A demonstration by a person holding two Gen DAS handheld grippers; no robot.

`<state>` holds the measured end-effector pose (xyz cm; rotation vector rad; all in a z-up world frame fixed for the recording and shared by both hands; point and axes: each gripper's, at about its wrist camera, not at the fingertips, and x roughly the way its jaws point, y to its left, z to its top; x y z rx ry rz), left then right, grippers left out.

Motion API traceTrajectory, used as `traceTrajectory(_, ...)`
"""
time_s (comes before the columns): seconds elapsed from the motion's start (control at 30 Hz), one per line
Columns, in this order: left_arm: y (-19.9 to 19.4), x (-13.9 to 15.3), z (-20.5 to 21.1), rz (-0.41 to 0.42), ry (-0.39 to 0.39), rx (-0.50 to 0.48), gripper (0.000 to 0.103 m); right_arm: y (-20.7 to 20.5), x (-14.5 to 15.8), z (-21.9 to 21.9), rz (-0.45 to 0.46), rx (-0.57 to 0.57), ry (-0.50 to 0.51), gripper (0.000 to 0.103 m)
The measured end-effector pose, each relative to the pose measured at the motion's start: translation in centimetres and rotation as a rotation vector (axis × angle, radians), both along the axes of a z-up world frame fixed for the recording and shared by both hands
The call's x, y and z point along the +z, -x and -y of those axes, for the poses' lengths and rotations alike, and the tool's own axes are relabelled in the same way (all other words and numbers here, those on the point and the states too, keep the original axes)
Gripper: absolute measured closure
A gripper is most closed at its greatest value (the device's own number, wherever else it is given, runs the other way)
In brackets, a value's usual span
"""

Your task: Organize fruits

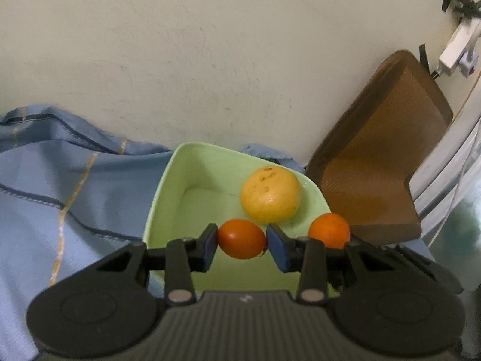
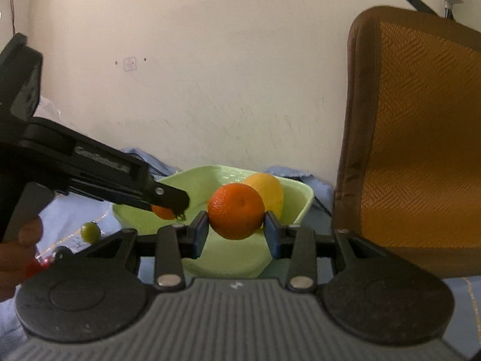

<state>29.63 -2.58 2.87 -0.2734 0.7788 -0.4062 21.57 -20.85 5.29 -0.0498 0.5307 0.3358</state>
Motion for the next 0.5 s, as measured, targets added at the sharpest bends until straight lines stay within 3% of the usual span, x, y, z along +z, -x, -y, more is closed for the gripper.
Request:
traceTrajectory(0.1, -0.3, -0.1, 0.6, 0.024, -0.021, -0.003, 0.064, 0.1, 0.0, -0.5, 0.002, 0.007, 0.011, 0.059)
traceTrajectory(0.13, -0.3, -0.1, 0.6, 0.024, -0.014, -0.005, 0.063, 0.2, -0.1, -0.6, 0.010, 0.009, 0.020, 0.058)
traceTrajectory(0.2, -0.3, -0.1, 0.7, 0.025, -0.019, 0.004, 0.053, 0.5, -0.1, -0.8, 0.033, 0.010, 0.033, 0.047)
traceTrajectory(0.3, 0.6, 0.3, -0.1, 0.042, -0.016, 0.028, 0.053, 1.3, 0.3, -0.7, 0.085, -0.001, 0.032, 0.044)
traceTrajectory(0.5, 6.8, 3.7, -5.8, 0.149, 0.089, 0.116, 0.053, 3.5, 1.5, 0.9, 0.190, -0.080, -0.017, 0.045)
